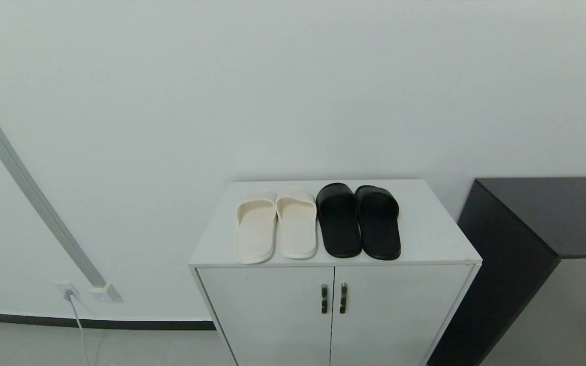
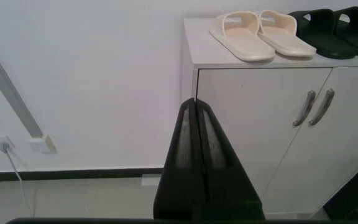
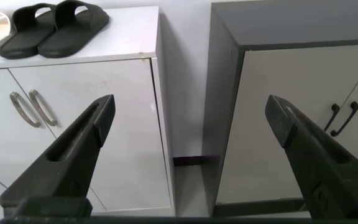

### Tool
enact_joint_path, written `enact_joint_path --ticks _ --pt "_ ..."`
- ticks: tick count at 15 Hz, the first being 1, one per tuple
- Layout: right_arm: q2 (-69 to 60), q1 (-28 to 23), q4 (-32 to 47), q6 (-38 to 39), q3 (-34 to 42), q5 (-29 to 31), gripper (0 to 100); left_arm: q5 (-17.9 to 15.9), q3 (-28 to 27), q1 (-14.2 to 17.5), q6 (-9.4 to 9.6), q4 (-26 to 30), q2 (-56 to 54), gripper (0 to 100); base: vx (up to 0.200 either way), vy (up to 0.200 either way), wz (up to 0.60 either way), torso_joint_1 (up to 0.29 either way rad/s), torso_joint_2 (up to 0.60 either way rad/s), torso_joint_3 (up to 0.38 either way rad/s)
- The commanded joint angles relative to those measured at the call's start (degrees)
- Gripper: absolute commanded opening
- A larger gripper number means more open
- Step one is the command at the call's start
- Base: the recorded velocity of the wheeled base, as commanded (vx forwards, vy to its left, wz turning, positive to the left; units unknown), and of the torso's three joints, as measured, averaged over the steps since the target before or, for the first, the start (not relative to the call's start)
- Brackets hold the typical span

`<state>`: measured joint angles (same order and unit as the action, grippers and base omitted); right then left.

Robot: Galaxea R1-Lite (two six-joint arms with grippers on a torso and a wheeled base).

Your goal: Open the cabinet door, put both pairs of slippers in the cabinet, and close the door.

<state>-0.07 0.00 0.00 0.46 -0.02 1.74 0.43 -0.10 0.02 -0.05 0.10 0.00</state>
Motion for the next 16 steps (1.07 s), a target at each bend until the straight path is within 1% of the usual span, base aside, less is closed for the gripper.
enact_joint_path --ticks 1,6,9,11,12,13,14,15,16 --pt "0.1 0.0 -0.1 0.1 0.0 0.0 100 0.0 0.0 0.1 -0.04 0.0 0.0 0 0.0 0.0 0.0 0.0 0.0 0.0" --pt "0.1 -0.1 -0.2 0.2 0.0 0.0 100 0.0 0.0 0.1 -0.04 0.0 0.1 0 0.0 0.0 0.0 0.0 0.0 0.0" --pt "0.1 -0.1 -0.2 -1.4 -0.2 0.0 100 0.0 0.0 0.1 -0.04 0.0 0.1 0 0.0 0.0 0.0 0.0 0.0 0.0" --pt "0.2 -0.1 -1.1 -0.8 -1.0 0.4 100 0.0 0.0 0.1 -0.04 0.0 0.0 0 0.0 0.0 0.0 0.0 0.0 0.0" --pt "5.8 1.1 -1.7 4.3 -13.9 1.0 100 0.0 0.0 0.1 -0.04 0.1 0.1 0 0.0 0.0 0.0 0.0 0.0 0.0" --pt "11.9 1.6 1.4 6.4 -21.2 1.1 100 -0.1 0.0 0.0 -0.04 0.1 0.1 0 0.0 0.0 0.0 0.0 0.0 0.0" --pt "15.4 1.8 4.9 3.5 -23.4 0.7 100 0.0 0.0 0.1 -0.13 0.1 0.1 0 0.0 0.0 0.0 0.0 0.0 0.0" --pt "17.9 1.9 6.7 1.8 -21.0 0.3 100 0.0 0.0 0.0 -0.3 0.1 0.0 0 0.0 0.0 0.0 0.0 0.0 0.0" --pt "20.2 2.1 6.2 1.8 -18.2 -0.5 100 0.0 0.0 0.1 -0.39 0.0 0.0 0 0.0 0.0 0.0 0.0 0.0 0.0"
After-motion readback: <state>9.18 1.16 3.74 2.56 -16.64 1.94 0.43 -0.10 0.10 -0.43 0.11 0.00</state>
